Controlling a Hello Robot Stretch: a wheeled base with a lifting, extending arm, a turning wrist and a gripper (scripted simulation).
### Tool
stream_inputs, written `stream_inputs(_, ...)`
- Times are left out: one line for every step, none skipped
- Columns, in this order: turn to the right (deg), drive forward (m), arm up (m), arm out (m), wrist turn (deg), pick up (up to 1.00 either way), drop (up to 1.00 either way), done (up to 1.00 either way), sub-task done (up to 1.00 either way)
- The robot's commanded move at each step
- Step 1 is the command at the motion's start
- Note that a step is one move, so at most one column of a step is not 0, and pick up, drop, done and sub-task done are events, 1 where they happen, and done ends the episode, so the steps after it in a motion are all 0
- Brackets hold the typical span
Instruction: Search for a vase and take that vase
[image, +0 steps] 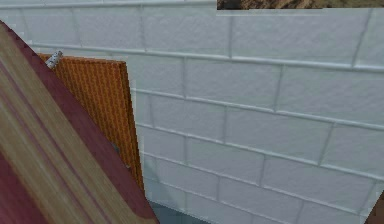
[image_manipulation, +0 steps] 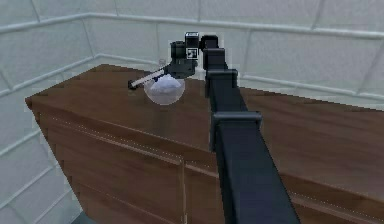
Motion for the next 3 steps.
stream_inputs(0.0,0.00,0.00,0.00,18.0,0.00,0.00,0.00,0.00)
stream_inputs(0.0,0.00,0.00,0.00,0.0,1.00,0.00,0.00,0.00)
stream_inputs(0.0,0.00,0.00,0.00,0.0,0.00,0.00,1.00,0.00)
